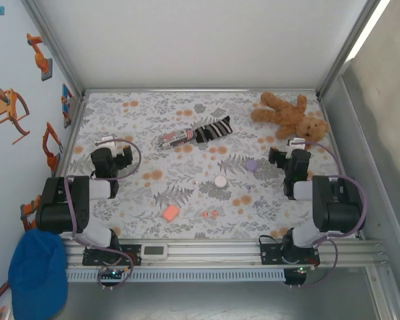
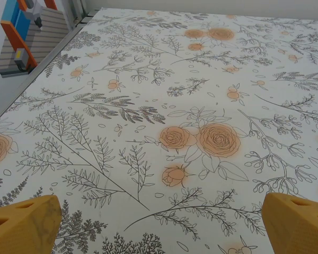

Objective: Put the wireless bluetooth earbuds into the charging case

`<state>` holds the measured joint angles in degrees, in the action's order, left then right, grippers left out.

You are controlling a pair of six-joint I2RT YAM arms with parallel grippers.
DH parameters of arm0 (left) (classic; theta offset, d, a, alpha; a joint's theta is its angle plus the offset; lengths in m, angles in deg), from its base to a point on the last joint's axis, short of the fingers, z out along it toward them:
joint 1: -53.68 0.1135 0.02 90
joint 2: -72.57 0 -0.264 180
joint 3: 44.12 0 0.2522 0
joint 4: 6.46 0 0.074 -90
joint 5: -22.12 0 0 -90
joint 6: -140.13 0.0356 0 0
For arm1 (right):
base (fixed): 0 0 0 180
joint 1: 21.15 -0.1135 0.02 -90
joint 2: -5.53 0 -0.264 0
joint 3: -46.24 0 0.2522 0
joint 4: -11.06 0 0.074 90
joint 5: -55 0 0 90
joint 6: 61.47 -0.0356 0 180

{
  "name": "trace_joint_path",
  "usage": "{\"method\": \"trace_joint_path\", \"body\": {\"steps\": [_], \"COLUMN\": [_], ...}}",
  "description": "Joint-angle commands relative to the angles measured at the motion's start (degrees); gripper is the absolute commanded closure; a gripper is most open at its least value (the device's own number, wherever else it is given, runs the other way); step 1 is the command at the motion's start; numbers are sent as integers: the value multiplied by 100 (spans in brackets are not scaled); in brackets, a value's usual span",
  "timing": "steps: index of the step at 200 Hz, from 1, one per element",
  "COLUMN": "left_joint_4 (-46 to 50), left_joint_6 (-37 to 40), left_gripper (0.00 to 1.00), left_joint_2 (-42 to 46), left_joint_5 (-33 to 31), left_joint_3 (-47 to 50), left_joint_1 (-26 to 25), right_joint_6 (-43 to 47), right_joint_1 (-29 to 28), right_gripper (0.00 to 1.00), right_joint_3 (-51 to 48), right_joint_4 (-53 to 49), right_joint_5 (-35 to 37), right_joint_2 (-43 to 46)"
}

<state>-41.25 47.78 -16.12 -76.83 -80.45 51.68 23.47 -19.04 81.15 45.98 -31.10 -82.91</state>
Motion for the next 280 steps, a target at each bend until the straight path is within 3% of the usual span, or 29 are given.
{"method": "trace_joint_path", "body": {"steps": [1, 198, 216, 244, 280], "left_joint_4": [-4, -132, -30, 914, 2308], "left_joint_6": [-37, -14, 76, 44, -473], "left_gripper": [4, 4, 4, 4, 4], "left_joint_2": [30, 83, 494, 1520, 2824], "left_joint_5": [51, 119, 81, -124, -79], "left_joint_3": [-55, 13, 150, 126, -74], "left_joint_1": [-21, -28, -100, -160, -187], "right_joint_6": [58, 58, 79, 108, -120], "right_joint_1": [-18, -18, -19, -22, -22], "right_gripper": [0, 0, 0, 0, 1], "right_joint_3": [119, 118, 127, 107, 482], "right_joint_4": [60, 62, 9, -396, -2050], "right_joint_5": [93, 98, -21, -59, -145], "right_joint_2": [12, 20, 97, 666, 1717]}}
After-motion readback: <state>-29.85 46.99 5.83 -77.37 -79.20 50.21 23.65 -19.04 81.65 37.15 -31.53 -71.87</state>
